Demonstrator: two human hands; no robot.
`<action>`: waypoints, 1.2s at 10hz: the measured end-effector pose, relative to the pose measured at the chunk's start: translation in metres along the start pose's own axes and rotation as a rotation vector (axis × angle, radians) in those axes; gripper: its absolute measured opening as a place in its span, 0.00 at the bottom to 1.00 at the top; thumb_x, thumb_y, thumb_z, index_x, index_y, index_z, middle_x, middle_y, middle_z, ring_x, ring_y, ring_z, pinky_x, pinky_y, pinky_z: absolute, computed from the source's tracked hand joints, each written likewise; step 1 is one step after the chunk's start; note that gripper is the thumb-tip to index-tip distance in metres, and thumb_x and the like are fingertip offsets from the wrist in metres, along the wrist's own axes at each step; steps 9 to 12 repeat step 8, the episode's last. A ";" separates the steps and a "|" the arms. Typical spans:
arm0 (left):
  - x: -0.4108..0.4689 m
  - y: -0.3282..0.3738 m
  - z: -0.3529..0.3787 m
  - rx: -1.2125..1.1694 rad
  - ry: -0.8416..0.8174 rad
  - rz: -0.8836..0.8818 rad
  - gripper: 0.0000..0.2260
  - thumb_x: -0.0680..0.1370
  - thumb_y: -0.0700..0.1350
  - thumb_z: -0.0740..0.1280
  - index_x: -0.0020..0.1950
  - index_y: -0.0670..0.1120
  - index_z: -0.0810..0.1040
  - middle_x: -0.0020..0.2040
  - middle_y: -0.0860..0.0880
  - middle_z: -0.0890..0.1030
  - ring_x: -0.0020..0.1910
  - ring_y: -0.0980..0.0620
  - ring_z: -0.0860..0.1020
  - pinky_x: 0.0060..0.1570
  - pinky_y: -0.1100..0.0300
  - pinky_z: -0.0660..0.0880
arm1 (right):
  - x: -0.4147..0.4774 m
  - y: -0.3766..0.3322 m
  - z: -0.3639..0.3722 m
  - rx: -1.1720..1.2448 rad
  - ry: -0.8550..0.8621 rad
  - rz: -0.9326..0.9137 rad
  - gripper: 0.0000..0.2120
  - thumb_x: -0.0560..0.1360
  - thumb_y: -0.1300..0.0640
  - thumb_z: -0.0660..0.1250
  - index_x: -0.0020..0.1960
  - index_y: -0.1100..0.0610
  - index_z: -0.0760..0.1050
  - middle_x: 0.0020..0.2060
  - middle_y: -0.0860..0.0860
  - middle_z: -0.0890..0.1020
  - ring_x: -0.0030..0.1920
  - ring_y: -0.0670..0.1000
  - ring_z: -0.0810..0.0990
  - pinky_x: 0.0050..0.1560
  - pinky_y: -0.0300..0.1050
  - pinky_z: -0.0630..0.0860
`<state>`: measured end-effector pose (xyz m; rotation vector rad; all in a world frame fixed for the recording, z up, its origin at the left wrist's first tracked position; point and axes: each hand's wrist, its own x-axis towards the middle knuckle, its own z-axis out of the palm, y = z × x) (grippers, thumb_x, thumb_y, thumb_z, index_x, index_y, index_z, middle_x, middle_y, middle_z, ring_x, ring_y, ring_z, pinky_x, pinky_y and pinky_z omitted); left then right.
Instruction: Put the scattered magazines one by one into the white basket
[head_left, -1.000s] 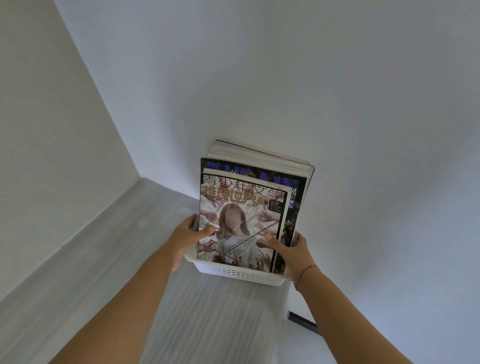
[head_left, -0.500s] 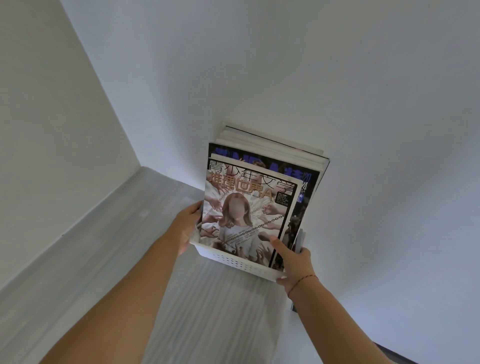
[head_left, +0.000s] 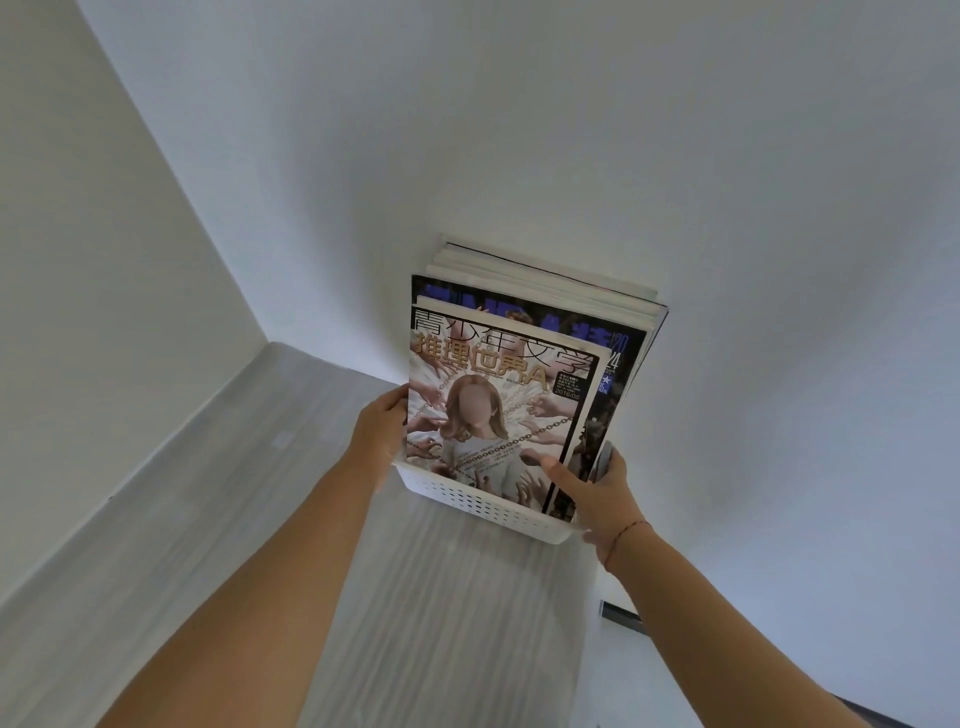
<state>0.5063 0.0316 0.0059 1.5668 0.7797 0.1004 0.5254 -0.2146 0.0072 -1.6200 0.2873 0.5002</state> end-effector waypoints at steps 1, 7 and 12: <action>-0.006 -0.010 -0.003 0.021 0.055 -0.059 0.16 0.82 0.45 0.55 0.67 0.49 0.74 0.65 0.44 0.77 0.61 0.42 0.77 0.61 0.47 0.74 | 0.002 -0.002 -0.001 -0.045 -0.035 -0.044 0.37 0.65 0.49 0.76 0.67 0.53 0.60 0.59 0.54 0.77 0.58 0.57 0.76 0.61 0.59 0.74; -0.044 -0.041 -0.002 -0.117 0.171 -0.121 0.20 0.81 0.43 0.54 0.74 0.41 0.62 0.74 0.43 0.64 0.71 0.43 0.65 0.68 0.52 0.63 | 0.000 0.000 -0.002 -0.174 0.054 -0.121 0.44 0.67 0.49 0.75 0.74 0.55 0.54 0.71 0.56 0.66 0.70 0.60 0.67 0.68 0.59 0.68; -0.107 -0.082 -0.015 -0.028 0.331 -0.180 0.20 0.81 0.43 0.56 0.72 0.43 0.66 0.72 0.44 0.68 0.71 0.46 0.66 0.68 0.54 0.61 | -0.033 0.004 -0.008 -0.457 0.268 -0.327 0.41 0.68 0.50 0.74 0.74 0.56 0.57 0.71 0.57 0.64 0.70 0.59 0.65 0.69 0.59 0.65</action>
